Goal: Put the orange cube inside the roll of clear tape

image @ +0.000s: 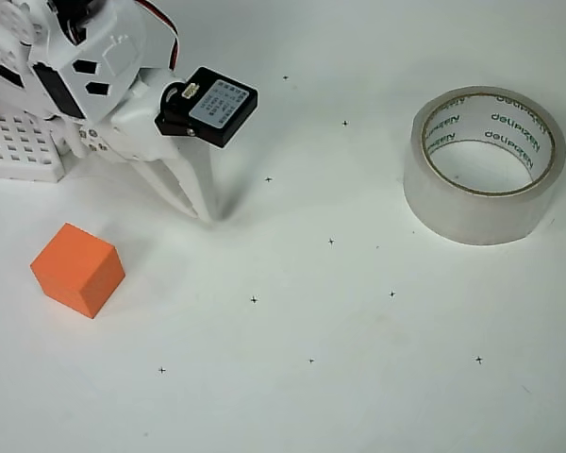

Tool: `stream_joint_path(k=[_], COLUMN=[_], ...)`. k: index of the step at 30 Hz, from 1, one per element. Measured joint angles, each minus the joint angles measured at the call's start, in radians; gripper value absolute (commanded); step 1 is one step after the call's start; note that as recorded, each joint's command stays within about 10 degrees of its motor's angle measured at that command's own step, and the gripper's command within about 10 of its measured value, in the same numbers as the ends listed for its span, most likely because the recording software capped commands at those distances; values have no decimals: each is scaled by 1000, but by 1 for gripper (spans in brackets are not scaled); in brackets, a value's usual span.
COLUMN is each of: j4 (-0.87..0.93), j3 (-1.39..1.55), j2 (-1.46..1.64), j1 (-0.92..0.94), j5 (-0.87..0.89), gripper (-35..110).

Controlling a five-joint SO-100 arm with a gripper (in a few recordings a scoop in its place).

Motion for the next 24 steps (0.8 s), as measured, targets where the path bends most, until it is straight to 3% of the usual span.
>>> stream_joint_path(k=[9, 24], j4=[-295, -247], j3=[-55, -58], j2=[129, 132], j1=[5, 5], j5=[80, 84], gripper=[10, 10])
